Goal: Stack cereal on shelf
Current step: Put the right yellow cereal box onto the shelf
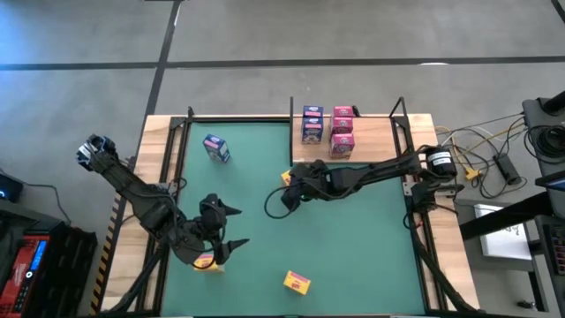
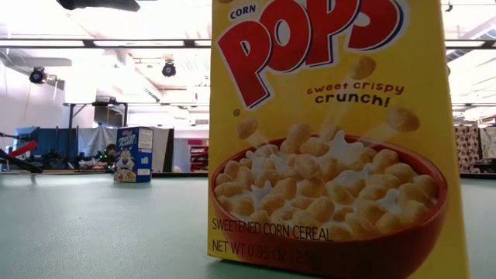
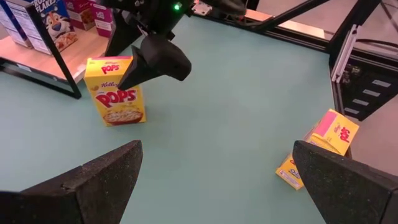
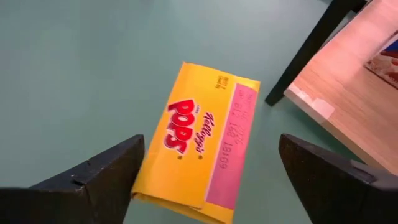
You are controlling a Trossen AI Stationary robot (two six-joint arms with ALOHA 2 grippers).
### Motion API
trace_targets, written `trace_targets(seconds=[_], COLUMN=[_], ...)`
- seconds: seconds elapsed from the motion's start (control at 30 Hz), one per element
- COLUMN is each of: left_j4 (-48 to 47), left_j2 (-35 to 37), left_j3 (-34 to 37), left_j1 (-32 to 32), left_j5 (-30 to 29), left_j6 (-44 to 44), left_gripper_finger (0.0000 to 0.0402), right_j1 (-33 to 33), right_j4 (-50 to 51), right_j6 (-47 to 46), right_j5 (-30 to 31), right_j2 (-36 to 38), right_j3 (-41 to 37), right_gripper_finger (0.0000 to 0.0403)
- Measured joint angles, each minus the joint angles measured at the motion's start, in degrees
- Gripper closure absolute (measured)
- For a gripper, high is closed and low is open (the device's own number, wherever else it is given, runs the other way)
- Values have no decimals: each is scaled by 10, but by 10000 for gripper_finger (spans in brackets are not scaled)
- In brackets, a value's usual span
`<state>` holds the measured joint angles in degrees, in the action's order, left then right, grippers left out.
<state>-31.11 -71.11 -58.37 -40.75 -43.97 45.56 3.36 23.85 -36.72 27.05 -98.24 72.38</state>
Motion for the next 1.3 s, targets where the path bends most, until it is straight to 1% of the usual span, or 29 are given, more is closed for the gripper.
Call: trace_targets(seconds=[0.33, 0.5, 0.67, 0.87, 1.1, 1.3], left_j4=[-8, -21, -27, -30, -32, -33], left_j2=[0, 0, 0, 0, 0, 0], left_j3=[0, 0, 0, 0, 0, 0], left_j1=[-1, -1, -1, -1, -1, -1], left_j5=[0, 0, 0, 0, -8, -21], left_j6=[0, 0, 0, 0, 0, 0], left_gripper_finger=[3, 3, 3, 3, 3, 3], right_j1=[0, 0, 2, 13, 52, 79], right_j4=[3, 43, 89, 184, 306, 366], right_j6=[6, 6, 7, 10, 2, -16], right_j5=[-1, -5, -5, -6, 0, 15], right_j2=[1, 3, 5, 29, 93, 149], right_j3=[1, 9, 19, 30, 29, 24], right_gripper_finger=[142, 186, 217, 232, 234, 234])
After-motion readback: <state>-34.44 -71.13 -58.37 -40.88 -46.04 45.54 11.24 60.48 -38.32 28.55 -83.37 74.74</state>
